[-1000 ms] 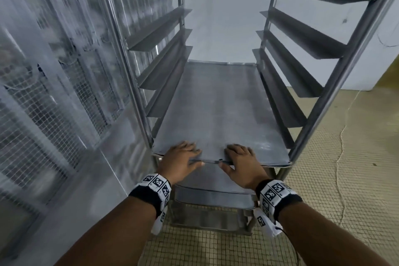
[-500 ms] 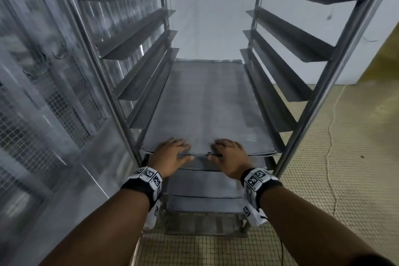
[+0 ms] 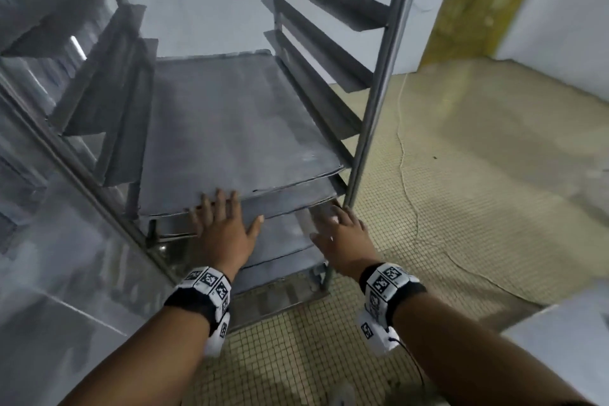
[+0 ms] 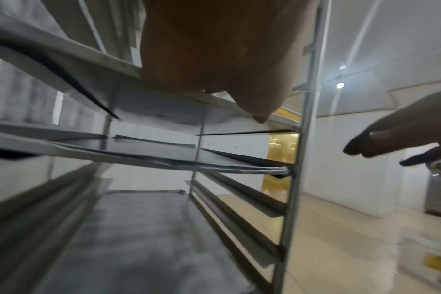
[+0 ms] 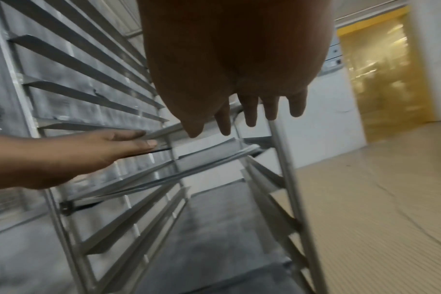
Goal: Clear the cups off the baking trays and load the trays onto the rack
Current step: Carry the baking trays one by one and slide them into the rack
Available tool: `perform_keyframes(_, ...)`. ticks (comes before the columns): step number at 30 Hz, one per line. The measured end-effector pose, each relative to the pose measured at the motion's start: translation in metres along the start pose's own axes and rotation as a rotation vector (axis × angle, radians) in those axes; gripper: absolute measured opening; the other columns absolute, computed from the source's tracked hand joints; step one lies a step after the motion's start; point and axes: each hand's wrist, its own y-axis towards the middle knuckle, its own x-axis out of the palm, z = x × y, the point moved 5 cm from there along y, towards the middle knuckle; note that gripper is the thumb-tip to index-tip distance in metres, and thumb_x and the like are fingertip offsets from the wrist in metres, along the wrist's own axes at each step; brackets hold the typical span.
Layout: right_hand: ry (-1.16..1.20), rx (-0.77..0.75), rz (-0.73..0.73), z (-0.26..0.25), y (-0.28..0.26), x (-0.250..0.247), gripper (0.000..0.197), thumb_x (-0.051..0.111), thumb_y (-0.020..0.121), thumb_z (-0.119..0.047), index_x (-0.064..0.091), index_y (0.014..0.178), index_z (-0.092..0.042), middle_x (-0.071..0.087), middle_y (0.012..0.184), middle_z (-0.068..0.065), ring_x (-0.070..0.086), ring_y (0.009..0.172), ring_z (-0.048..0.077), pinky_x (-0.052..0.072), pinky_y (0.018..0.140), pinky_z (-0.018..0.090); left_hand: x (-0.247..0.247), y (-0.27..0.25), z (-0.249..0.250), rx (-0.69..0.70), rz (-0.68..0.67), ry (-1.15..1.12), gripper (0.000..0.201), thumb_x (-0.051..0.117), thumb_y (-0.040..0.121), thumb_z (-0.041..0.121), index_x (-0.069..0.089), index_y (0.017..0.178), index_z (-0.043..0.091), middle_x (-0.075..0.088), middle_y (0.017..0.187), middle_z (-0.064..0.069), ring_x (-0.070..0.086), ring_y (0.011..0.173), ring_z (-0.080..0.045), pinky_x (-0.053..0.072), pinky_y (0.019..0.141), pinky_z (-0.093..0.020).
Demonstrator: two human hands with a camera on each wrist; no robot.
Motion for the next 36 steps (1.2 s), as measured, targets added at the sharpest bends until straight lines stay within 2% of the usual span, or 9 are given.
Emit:
perform_keyframes(5, -0.016, 0.264, 0.0, 0.08, -0.083, -0.009, 0.064, 0.036, 0.094, -0.07, 0.05, 0.143, -0.031, 0.04, 0.156, 0.0, 0.029, 0.146, 0.025, 0.029, 0.118, 0.049, 0.026, -0.02, 0.084, 0.113, -0.025, -0.152, 0.082, 0.055, 0.092, 0.062, 0.038, 0.153, 0.01, 0.021, 0.162, -0.026, 0.004, 0.152, -0.044, -0.002, 0.117, -0.062)
perform_keyframes(7, -0.007, 0.369, 0.017, 0.114, -0.12, -0.018, 0.07, 0.034, 0.09, -0.074, 0.054, 0.14, -0.029, 0.045, 0.151, -0.001, 0.036, 0.141, 0.023, 0.035, 0.114, 0.047, 0.033, -0.03, 0.13, 0.235, -0.088, -0.218, 0.07, 0.053, 0.091, 0.06, 0.055, 0.139, 0.01, 0.049, 0.147, -0.022, 0.032, 0.144, -0.042, 0.02, 0.116, -0.062)
perform_keyframes(9, 0.004, 0.474, 0.058, 0.15, -0.161, -0.028, 0.063, 0.039, 0.093, -0.07, 0.056, 0.138, -0.028, 0.049, 0.147, -0.003, 0.041, 0.136, 0.022, 0.04, 0.11, 0.043, 0.041, -0.048, 0.183, 0.377, -0.199, -0.373, 0.056, 0.05, 0.091, 0.058, 0.067, 0.122, 0.014, 0.072, 0.116, -0.012, 0.063, 0.114, -0.036, 0.05, 0.095, -0.049)
perform_keyframes(10, 0.008, 0.523, 0.083, 0.166, -0.182, -0.034, 0.058, 0.042, 0.096, -0.065, 0.058, 0.137, -0.027, 0.051, 0.145, -0.003, 0.044, 0.134, 0.021, 0.041, 0.108, 0.041, 0.044, -0.061, 0.208, 0.426, -0.278, -0.445, 0.048, 0.053, 0.093, 0.054, 0.068, 0.12, 0.017, 0.075, 0.109, -0.007, 0.068, 0.103, -0.03, 0.055, 0.086, -0.042)
perform_keyframes(15, 0.041, 0.756, 0.182, 0.248, -0.296, -0.056, 0.047, 0.05, 0.098, -0.054, 0.064, 0.13, -0.023, 0.059, 0.138, -0.002, 0.051, 0.127, 0.021, 0.044, 0.102, 0.038, 0.062, -0.141, 0.334, 0.705, -0.573, -0.557, 0.041, 0.06, 0.094, 0.049, 0.065, 0.126, 0.023, 0.073, 0.106, 0.01, 0.067, 0.097, -0.012, 0.058, 0.086, -0.038)
perform_keyframes(20, 0.103, 0.958, 0.233, 0.321, -0.421, -0.068, 0.047, 0.051, 0.098, -0.052, 0.062, 0.132, -0.021, 0.058, 0.136, 0.001, 0.051, 0.127, 0.024, 0.045, 0.102, 0.038, 0.084, -0.231, 0.438, 0.876, -0.794, -0.481, 0.039, 0.062, 0.094, 0.045, 0.065, 0.128, 0.025, 0.069, 0.101, 0.01, 0.066, 0.092, -0.01, 0.058, 0.086, -0.035)
perform_keyframes(26, 0.176, 1.168, 0.28, 0.401, -0.561, -0.061, 0.043, 0.061, 0.092, -0.046, 0.065, 0.128, -0.024, 0.06, 0.131, 0.001, 0.053, 0.124, 0.022, 0.045, 0.1, 0.033, 0.108, -0.34, 0.539, 0.998, -0.842, -0.411, 0.044, 0.064, 0.094, 0.041, 0.062, 0.134, 0.025, 0.066, 0.126, 0.002, 0.062, 0.11, -0.016, 0.049, 0.097, -0.028)
perform_keyframes(30, 0.19, 1.205, 0.257, 0.433, -0.616, -0.047, 0.033, 0.059, 0.093, -0.041, 0.068, 0.122, -0.027, 0.06, 0.124, 0.0, 0.054, 0.12, 0.023, 0.044, 0.095, 0.031, 0.121, -0.389, 0.591, 1.051, -0.781, -0.433, 0.051, 0.063, 0.096, 0.038, 0.054, 0.143, 0.021, 0.053, 0.143, -0.003, 0.046, 0.134, -0.021, 0.036, 0.109, -0.028)
perform_keyframes(36, 0.201, 1.087, 0.27, 0.443, -0.623, -0.036, 0.022, 0.056, 0.095, -0.039, 0.072, 0.102, -0.027, 0.064, 0.102, -0.004, 0.059, 0.1, 0.018, 0.046, 0.08, 0.031, 0.144, -0.407, 0.621, 1.047, -0.638, -0.375, 0.026, 0.065, 0.094, 0.033, 0.074, 0.113, 0.018, 0.063, 0.115, 0.001, 0.05, 0.117, -0.023, 0.046, 0.096, -0.032)
